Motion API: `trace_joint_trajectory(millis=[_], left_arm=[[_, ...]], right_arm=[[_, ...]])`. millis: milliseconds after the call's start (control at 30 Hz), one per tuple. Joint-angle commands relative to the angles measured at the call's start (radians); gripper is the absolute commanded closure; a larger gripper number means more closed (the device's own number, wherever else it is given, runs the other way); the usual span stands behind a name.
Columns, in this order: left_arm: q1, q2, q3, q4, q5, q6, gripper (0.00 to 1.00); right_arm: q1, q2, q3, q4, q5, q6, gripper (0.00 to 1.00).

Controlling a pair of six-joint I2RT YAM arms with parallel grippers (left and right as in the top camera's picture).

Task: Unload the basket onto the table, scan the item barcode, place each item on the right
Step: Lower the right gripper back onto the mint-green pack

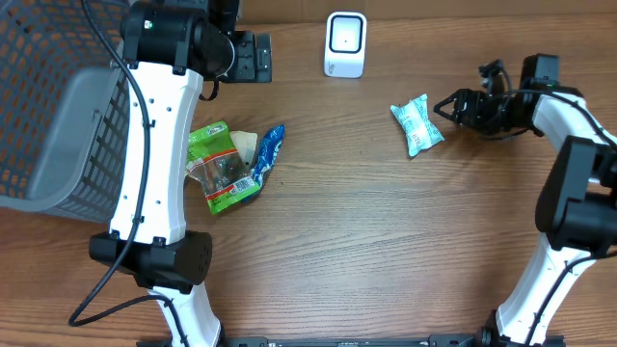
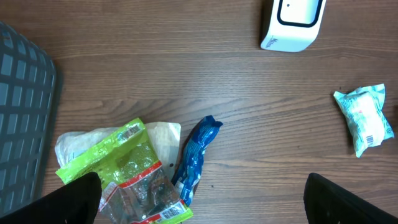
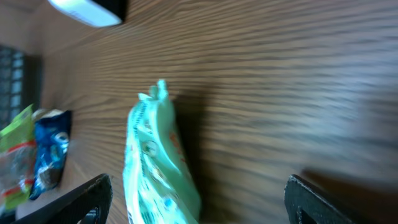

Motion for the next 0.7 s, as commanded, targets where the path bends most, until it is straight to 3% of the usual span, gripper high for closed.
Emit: trace_joint_trajectory(millis=[0,233,367,467,667], left_arm=[[-0.002,0.003,-0.003,-0.006,0.008,0.019,0.05],[-0.002,0.003,-0.003,-0.014,0.017,0.016,0.05],[-0.002,0.003,-0.003,-0.018,0.028,0.016,0.06],[-0.002,0.003,-0.003,-0.027,0.027,0.016,0.06],[-0.002,0.003,-0.003,-0.031,0.027,0.016,0.06]], right_arm=[[0.024,0.026,0.015,0.059,-0.157,-0.058,0.11],[0.094,0.089,0.015,0.068,-0.157,-0.055,0.12],[0.125,0.108,0.008,0.048,-0.141,-0.055,0.21],[0.135,0.108,0.003,0.012,-0.101,-0.055,0.31],[0.136,0.108,0.003,-0.05,-0.078,-0.051,0.73]])
